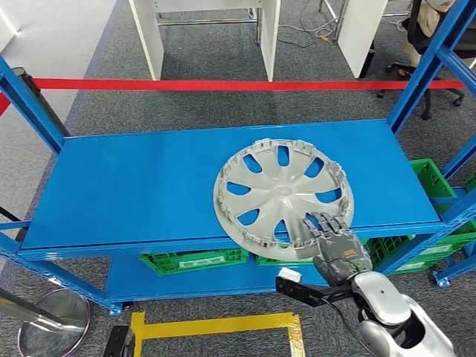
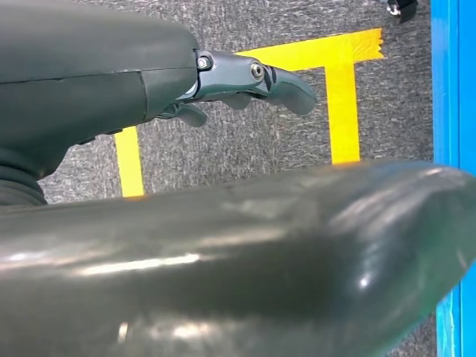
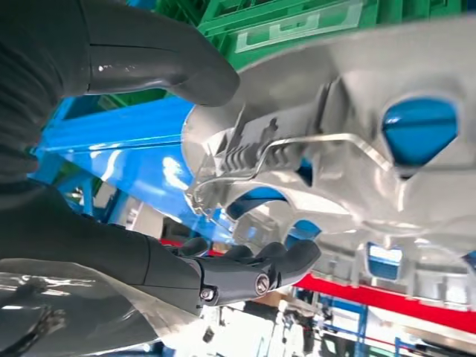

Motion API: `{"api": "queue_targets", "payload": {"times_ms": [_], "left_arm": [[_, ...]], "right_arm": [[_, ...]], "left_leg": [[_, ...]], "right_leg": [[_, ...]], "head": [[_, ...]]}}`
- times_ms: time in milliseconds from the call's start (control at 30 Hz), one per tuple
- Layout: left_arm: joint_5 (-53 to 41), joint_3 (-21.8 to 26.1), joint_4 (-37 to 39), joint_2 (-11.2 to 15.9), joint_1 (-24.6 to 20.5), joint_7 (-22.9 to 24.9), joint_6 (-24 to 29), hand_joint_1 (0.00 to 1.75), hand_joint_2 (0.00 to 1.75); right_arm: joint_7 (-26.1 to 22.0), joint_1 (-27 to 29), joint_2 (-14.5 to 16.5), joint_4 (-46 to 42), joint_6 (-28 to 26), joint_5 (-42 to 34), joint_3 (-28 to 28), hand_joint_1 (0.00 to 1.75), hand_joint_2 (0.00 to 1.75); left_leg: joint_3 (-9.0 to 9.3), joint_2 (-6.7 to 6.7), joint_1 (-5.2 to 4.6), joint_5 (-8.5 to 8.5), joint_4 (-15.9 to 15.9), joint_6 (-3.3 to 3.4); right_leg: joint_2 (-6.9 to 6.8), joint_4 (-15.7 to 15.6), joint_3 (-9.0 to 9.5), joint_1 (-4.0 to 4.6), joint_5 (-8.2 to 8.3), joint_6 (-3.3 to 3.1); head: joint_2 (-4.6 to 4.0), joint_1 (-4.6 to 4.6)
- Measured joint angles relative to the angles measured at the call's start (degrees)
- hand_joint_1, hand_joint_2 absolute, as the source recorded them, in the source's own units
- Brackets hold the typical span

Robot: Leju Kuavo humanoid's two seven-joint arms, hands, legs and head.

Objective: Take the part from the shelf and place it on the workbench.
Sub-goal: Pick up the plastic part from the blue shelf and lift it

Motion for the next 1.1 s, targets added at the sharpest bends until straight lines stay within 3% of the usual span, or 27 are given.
{"api": "queue_targets", "payload": {"times_ms": [400,900,1100], "left_arm": [[0.0,0.0,0.0,0.0,-0.1,-0.3,0.2,0.0,0.0],[-0.1,-0.2,0.0,0.0,0.0,-0.3,0.3,0.0,0.0],[-0.1,-0.3,0.0,0.0,0.2,-0.3,0.5,0.0,0.0]], "right_arm": [[0.1,-2.5,-0.9,1.1,1.8,0.1,8.2,0.0,1.75],[1.4,-2.3,-1.7,3.5,0.5,0.5,8.8,0.0,1.75],[3.2,-1.7,-1.7,4.3,-1.6,4.5,8.0,0.0,1.75]], "left_leg": [[0.0,0.0,0.0,0.01,0.0,0.0],[0.01,0.0,0.0,0.02,0.0,-0.01],[0.0,0.0,0.0,0.02,0.0,-0.01]], "right_leg": [[0.03,0.0,-0.01,0.0,0.04,0.0],[0.04,0.0,-0.01,0.0,0.05,0.0],[0.04,0.0,-0.01,0.0,0.05,0.0]], "head": [[0.0,-0.01],[0.0,-0.01],[0.0,0.0]]}}
